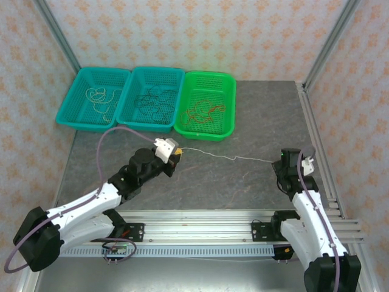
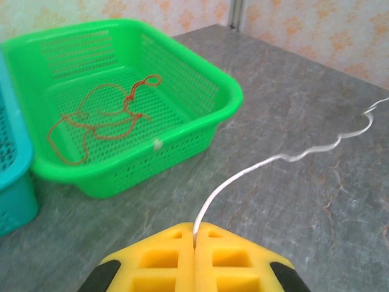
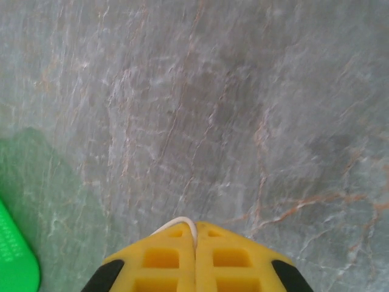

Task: Untangle the cables

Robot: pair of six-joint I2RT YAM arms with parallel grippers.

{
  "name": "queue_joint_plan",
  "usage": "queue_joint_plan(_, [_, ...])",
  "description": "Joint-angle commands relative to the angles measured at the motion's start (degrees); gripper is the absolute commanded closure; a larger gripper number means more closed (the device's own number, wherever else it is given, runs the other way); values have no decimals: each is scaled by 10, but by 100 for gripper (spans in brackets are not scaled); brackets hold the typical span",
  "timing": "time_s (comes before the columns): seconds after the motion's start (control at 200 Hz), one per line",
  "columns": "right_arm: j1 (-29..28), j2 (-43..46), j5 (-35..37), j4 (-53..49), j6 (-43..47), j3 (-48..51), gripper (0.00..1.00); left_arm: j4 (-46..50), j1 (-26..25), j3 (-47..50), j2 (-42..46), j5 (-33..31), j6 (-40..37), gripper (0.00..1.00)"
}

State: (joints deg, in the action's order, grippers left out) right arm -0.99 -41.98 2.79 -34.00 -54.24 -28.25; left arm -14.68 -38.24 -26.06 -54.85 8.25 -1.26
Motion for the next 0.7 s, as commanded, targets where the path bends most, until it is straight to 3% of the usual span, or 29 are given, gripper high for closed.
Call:
queue_joint_plan(0.0, [32,8,91,-61,-26,-31,100,52,9,21,35,-130,51,100])
queue_joint_plan(0.05, [51,11,85,-60,-27,-34,100,84,23,21,44,-169,72,100])
queue_joint_plan(0.11, [57,11,60,-28,-21,-29,100,106,38,20,52,-171,89,100])
queue_joint_plan(0.22, [56,-12,-94,108,9,7,100,82,43,19,67,-92,94,100])
queue_joint_plan(0.29, [48,-52,-233,227,-18,53,100,60,42,9,65,-39,103,100])
queue_joint_plan(0.34, [26,-91,-285,299,-46,85,100,45,42,0,62,2,106,100])
queue_joint_plan(0.435, [-23,-140,-276,285,-33,91,95,21,39,-26,57,58,108,100])
queue_joint_plan(0.696, [-38,-43,-240,212,-12,32,49,73,34,-141,50,109,90,100])
